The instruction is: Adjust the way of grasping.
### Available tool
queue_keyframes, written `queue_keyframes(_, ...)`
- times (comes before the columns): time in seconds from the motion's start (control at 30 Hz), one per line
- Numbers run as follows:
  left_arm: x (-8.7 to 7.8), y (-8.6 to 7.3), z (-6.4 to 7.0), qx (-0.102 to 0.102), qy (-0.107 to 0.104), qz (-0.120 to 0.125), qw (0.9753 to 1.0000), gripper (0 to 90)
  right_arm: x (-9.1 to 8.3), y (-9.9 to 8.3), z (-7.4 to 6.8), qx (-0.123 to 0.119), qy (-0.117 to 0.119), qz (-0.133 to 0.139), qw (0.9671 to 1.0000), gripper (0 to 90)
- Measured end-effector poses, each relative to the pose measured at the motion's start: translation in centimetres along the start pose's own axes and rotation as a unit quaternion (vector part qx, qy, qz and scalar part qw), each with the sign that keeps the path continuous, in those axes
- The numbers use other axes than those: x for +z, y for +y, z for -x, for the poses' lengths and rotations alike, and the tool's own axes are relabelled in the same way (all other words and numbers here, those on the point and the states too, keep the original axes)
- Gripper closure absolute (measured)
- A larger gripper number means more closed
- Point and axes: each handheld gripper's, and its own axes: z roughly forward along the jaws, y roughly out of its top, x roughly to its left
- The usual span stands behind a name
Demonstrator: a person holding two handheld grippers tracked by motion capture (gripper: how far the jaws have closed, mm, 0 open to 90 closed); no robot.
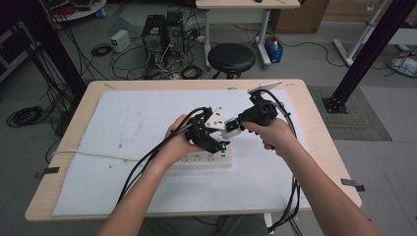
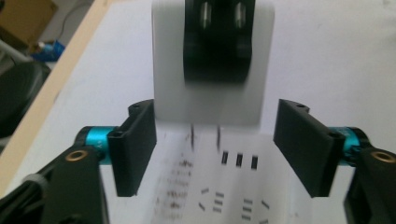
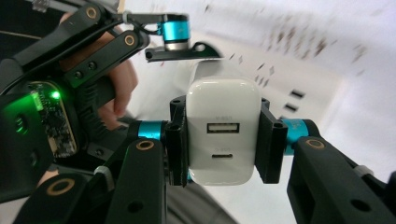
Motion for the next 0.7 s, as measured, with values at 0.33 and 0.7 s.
queue_keyframes(0.33,-6.0,-3.4,-3.8,-0.137,0.019,-0.158,0.9778,19.8,-4.2,0.2,-1.2,-0.147,-0.163,0.002,0.9756,61.8)
queue_keyframes(0.7,-14.6,-8.3,-7.8,-0.263,0.055,-0.332,0.9043,19.8,-6.7,-0.6,-4.0,-0.335,-0.367,-0.088,0.8632,61.8)
